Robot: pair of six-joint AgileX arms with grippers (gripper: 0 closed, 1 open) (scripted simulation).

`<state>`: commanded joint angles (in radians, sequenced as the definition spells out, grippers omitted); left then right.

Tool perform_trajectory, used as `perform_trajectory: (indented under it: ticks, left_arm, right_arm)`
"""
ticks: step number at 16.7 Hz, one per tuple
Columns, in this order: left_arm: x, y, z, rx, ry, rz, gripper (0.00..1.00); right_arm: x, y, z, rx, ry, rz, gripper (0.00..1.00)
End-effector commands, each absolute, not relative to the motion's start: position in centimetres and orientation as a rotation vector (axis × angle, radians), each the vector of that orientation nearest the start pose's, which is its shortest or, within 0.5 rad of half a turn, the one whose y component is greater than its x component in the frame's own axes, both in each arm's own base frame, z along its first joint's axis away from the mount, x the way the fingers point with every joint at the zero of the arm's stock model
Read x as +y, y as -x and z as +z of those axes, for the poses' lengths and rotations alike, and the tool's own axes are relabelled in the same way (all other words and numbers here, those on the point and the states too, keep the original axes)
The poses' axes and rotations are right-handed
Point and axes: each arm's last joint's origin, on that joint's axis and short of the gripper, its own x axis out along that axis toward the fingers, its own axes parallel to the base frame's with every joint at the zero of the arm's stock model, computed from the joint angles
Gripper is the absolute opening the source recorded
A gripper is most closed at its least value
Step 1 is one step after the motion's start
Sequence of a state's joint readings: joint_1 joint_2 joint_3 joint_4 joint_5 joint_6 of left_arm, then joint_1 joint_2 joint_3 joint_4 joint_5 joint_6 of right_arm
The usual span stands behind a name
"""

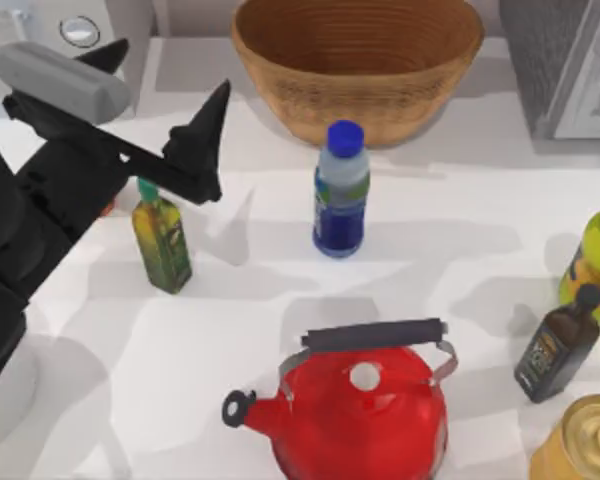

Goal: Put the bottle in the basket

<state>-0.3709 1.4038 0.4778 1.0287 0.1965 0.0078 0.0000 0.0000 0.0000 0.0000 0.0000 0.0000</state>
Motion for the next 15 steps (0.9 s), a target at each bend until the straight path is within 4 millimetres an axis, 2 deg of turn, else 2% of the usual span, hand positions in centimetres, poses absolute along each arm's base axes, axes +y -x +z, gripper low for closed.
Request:
perform_trajectory:
  ticks: [3, 7, 11, 13, 15]
  left_arm:
    - [-13.7, -28.0, 17.4, -0.097, 0.018, -0.653, 1.00]
    - [-16.9, -29.4, 11.4, -0.070, 0.014, -0.756, 1.00]
    - [-18.0, -29.2, 6.1, -0.024, 0.006, -0.806, 1.00]
    - [-17.8, -29.0, 4.5, -0.001, 0.002, -0.808, 1.00]
    - [-17.7, -28.8, 3.9, 0.009, 0.001, -0.807, 1.00]
  right_arm:
    - [-0.1, -10.6, 16.0, 0.000, 0.000, 0.000, 1.00]
    - [-0.1, -10.6, 16.0, 0.000, 0.000, 0.000, 1.00]
    - [-0.1, -10.6, 16.0, 0.000, 0.000, 0.000, 1.00]
    - [-0.1, -10.6, 16.0, 0.000, 0.000, 0.000, 1.00]
    - [-0.1, -10.6, 16.0, 0.000, 0.000, 0.000, 1.00]
